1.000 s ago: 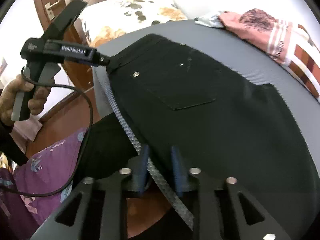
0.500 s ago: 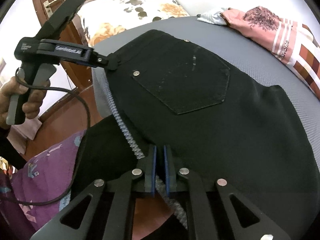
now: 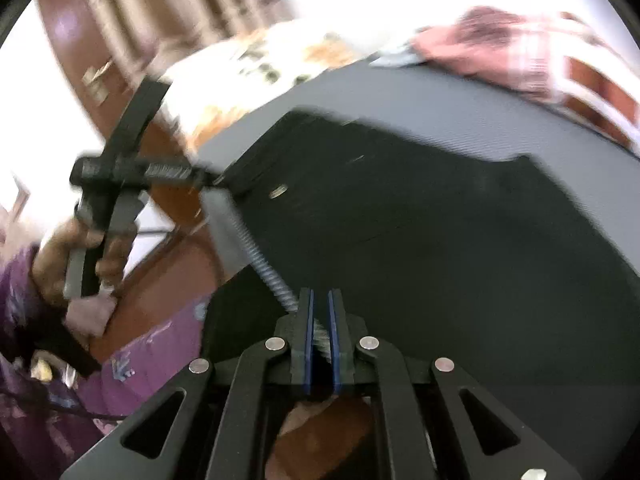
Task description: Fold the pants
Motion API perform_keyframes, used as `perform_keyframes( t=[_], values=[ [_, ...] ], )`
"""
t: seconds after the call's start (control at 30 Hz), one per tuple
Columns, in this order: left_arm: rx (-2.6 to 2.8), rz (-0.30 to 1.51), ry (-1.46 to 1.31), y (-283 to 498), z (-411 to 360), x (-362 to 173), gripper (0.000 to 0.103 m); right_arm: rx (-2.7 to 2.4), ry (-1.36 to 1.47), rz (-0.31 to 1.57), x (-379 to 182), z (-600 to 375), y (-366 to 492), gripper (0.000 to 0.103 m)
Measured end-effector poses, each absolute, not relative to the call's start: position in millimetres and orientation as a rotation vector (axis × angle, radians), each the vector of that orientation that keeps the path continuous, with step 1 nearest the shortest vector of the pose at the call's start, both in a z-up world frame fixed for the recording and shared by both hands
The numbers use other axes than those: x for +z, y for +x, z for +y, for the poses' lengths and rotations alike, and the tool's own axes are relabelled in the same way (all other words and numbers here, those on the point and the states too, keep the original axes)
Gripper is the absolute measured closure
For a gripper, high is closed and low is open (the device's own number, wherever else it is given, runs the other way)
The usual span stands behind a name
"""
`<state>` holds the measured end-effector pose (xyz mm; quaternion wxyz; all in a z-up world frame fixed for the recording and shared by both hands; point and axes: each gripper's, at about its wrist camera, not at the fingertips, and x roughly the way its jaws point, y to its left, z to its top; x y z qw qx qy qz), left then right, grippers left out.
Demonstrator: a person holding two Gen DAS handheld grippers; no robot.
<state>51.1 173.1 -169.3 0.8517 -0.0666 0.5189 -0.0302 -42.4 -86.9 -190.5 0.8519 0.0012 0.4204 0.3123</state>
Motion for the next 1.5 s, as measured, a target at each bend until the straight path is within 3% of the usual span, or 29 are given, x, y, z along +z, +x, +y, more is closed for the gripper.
perform_keyframes(
  t=[0.17,0.27,0.3,0.37,0.43,0.7,0.87,1.13,1.5],
  values=[
    [-0.104,1.002,-0.023,39.3,133.9,-144.8,0.020,0.322,0.103,0.905,-197.8,-204.1,-62.1,0.081],
    [-0.162,0.987,0.048,35.7,101.0,-137.2,0.020,0.172,0.211,0.990,-219.6,-276.3,-85.9,0.081],
    [-0.183,0.989,0.047,35.1,94.9,-136.2,0.020,0.169,0.266,1.044,-229.7,-297.9,-98.8,0.089],
    [-0.245,0.997,0.020,34.0,76.3,-134.5,0.020,0.172,0.386,1.039,-230.5,-327.7,-126.0,0.088],
    [-0.303,1.005,-0.007,33.8,56.7,-135.9,0.020,0.148,0.495,0.997,-223.9,-357.0,-156.0,0.082],
    [-0.422,0.974,0.025,24.5,4.9,-152.4,0.020,0.118,1.013,0.756,-241.8,-437.9,-207.1,0.082],
    [-0.438,0.949,0.103,17.3,-5.9,-159.2,0.020,0.121,1.264,0.673,-270.1,-469.4,-221.6,0.081],
    [-0.434,0.959,0.090,17.9,0.4,-161.7,0.020,0.128,1.366,0.707,-290.1,-471.3,-214.1,0.077],
    [-0.439,0.980,0.075,16.8,3.8,-164.6,0.020,0.178,1.442,0.741,-296.8,-452.4,-208.8,0.058]
  ],
)
